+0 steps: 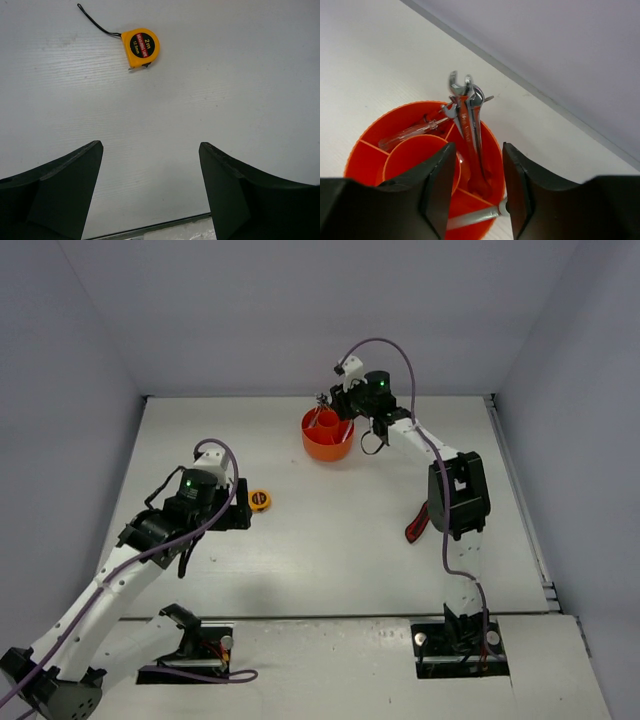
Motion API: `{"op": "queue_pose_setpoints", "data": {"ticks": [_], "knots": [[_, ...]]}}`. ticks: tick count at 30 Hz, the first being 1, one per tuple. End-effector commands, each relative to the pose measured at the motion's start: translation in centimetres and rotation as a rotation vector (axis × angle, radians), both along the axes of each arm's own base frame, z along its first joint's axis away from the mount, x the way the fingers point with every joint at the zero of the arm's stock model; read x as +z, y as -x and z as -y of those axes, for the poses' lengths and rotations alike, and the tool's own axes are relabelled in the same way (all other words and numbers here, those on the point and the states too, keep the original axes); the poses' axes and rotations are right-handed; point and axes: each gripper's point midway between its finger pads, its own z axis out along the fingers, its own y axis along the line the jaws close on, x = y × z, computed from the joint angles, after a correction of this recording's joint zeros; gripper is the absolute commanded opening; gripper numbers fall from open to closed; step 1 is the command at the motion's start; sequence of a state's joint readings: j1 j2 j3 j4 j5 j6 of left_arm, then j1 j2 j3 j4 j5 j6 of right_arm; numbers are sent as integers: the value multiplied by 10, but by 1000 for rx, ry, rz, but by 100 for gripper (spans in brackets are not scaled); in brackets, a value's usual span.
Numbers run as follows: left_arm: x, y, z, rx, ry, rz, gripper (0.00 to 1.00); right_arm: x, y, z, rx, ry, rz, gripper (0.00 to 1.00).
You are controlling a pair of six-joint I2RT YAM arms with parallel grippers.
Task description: Sort the tools into containers
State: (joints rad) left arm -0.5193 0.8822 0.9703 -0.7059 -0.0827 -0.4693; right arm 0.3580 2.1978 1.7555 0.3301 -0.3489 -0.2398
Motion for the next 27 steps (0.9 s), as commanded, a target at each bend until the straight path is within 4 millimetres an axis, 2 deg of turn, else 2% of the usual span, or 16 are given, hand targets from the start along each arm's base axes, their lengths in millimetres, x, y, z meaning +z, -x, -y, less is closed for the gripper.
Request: {"op": "queue_pose_setpoints", "data": {"ticks": [1,6,8,10,12,14,18,24,27], "knots": [[17,-18,4,38,35,53,75,110,8,11,-7,-77,198,45],[15,-29,9,50,34,55,75,133,32,24,-53,-115,182,50],[12,-34,10,63,27,47,75,151,48,31,-85,-164,176,53],[5,-41,13,76,15,22,75,156,62,39,-119,-185,161,56],[1,-49,17,82,8,4,75,143,75,45,-149,-203,105,64],[-12,-57,21,75,-24,-38,75,137,87,52,-178,-207,66,67],[-32,-78,27,78,-64,-123,75,131,118,68,-223,-205,13,69],[-71,-106,29,187,-5,-288,75,93,165,91,-293,-203,-90,72],[-90,-124,30,225,-19,-339,75,83,186,99,-311,-209,-116,73]]}}
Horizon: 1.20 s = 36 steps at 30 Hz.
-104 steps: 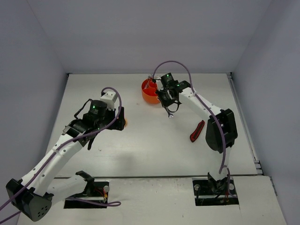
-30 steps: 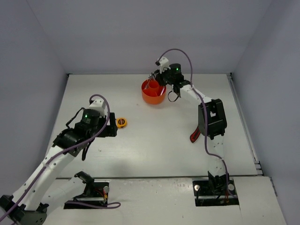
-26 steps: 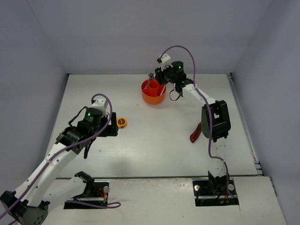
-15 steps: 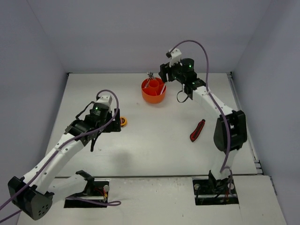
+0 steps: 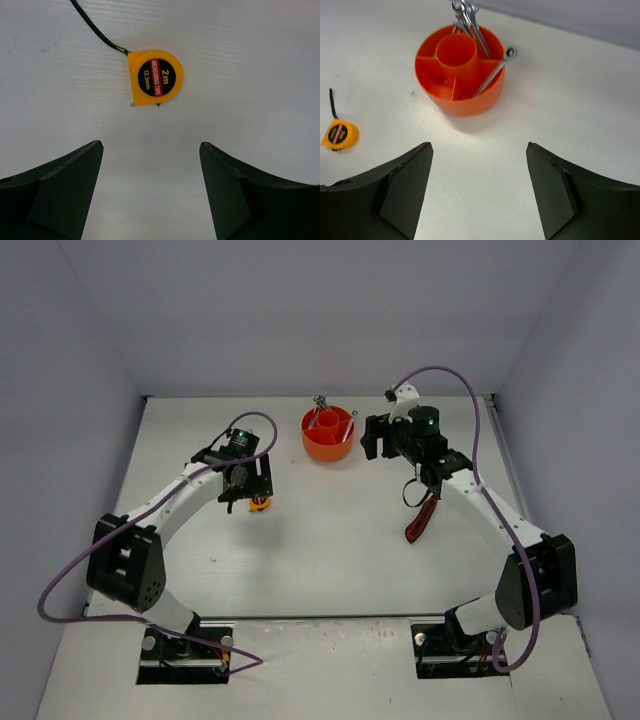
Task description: Sort the tools into containers
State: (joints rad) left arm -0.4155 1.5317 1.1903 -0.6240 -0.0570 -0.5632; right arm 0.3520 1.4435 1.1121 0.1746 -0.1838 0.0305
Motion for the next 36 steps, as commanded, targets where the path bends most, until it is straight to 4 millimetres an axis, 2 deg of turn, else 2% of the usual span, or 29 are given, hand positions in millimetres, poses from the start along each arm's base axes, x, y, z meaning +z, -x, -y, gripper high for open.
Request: {"op": "queue_pose_setpoints", "data": {"ticks": [1,2,6,11,22,33,36], "knots": [[-3,-33,9,83,43,-8,75,15,22,17,-66,-52,32,74],[-12,-36,10,90,34,-29,75,15,26,19,-71,-52,32,74],[-26,-53,14,107,16,-53,75,15,43,27,-85,-61,34,74],[-43,-61,13,146,3,-97,75,9,53,33,-99,-55,21,75],[-67,-53,0,190,-48,-159,74,5,55,33,-92,-44,10,75],[-83,-47,0,168,-81,-197,59,10,56,28,-66,-61,10,76],[-80,-46,-1,163,-79,-191,52,13,58,24,-45,-71,13,76]]}}
